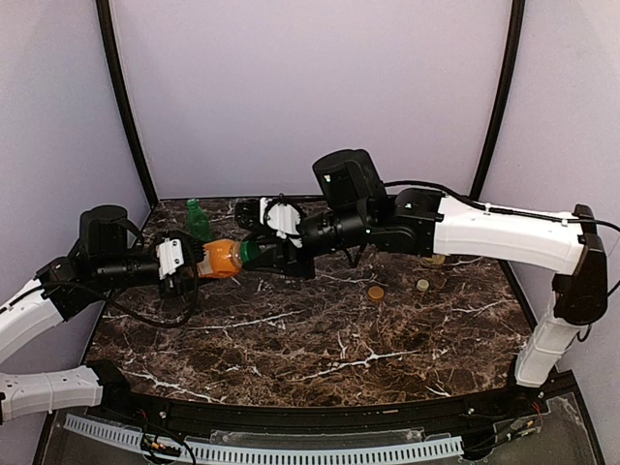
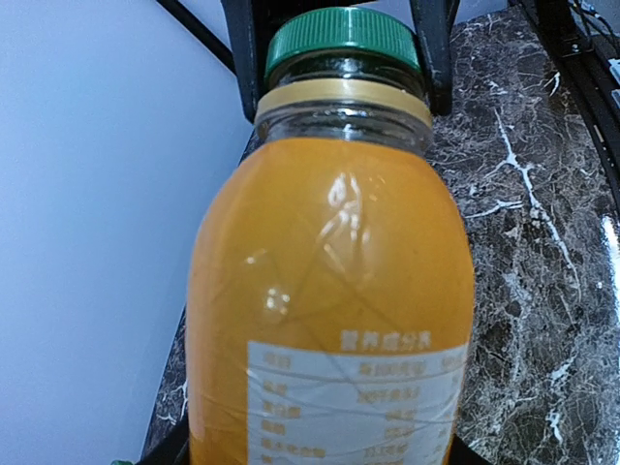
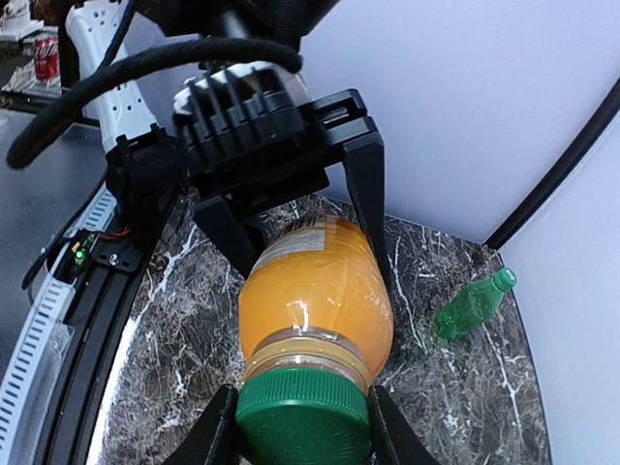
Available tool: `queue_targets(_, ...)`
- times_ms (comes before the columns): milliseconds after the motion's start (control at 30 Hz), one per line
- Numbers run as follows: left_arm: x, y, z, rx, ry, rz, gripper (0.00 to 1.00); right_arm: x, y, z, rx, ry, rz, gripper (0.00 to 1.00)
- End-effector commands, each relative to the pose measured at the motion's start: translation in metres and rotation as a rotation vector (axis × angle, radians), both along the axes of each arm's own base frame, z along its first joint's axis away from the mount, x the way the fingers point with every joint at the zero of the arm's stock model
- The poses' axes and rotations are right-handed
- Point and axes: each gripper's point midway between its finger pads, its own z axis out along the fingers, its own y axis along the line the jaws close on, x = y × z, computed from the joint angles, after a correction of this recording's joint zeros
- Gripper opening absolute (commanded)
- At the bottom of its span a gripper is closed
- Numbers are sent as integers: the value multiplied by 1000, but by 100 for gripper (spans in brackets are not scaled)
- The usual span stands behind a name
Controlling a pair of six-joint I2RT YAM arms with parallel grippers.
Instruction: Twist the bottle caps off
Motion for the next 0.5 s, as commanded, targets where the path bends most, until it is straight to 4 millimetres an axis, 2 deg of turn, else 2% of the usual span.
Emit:
queue_targets(0,-18,14,-32,64,136,-2,3,-12,-35,25,-8,-208,72,0)
queue_targets(100,-21,13,-33,55,149,-12,3,-12,-36,21,-22,-215,73,0)
queue_targets(267,-29,6,-26,5,181,-53,1,-15,-29,22,-13,-203,106,0)
queue_targets(333,-28,5,-24,-21,202,-36,1,-11,-28,21,-19,-211,85,0)
queue_targets(400,-23,8,-23,-51,218,11,1,8,-29,17,-46,-202,-7,0)
queue_targets(467,-15,12,-21,-106,238,80,1,41,-35,2,-114,-150,-153,0)
